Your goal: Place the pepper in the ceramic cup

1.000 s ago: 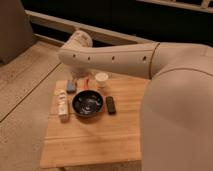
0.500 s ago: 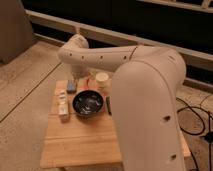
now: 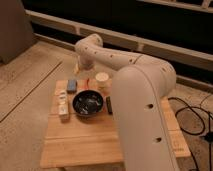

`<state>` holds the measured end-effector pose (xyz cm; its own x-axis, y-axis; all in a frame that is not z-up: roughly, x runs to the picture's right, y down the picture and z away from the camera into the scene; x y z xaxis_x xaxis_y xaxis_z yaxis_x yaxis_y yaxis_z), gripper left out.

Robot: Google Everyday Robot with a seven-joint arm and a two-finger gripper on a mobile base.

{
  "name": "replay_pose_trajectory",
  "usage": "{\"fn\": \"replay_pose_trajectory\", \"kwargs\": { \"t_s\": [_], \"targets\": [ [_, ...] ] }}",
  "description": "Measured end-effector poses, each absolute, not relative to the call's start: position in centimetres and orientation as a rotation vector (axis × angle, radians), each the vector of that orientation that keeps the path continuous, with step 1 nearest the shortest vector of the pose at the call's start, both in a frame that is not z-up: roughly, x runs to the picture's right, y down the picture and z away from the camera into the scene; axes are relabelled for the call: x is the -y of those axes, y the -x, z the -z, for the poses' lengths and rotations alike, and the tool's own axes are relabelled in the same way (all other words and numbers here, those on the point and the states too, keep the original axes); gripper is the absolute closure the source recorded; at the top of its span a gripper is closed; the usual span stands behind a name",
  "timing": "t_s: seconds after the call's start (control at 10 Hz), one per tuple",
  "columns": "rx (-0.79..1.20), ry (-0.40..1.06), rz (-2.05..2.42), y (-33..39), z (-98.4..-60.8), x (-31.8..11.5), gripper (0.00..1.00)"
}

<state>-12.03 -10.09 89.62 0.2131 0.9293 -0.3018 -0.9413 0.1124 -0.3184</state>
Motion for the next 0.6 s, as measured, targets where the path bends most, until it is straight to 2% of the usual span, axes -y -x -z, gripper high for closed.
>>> {"fn": "replay_pose_trajectory", "kwargs": {
  "t_s": [0.2, 0.6],
  "targets": [
    [-0.079, 0.553, -1.324, 11.9, -92.4, 8.0, 0.35],
    [-0.16, 0.618, -1.242, 12.8, -95.0, 6.1, 0.35]
  ]
}}
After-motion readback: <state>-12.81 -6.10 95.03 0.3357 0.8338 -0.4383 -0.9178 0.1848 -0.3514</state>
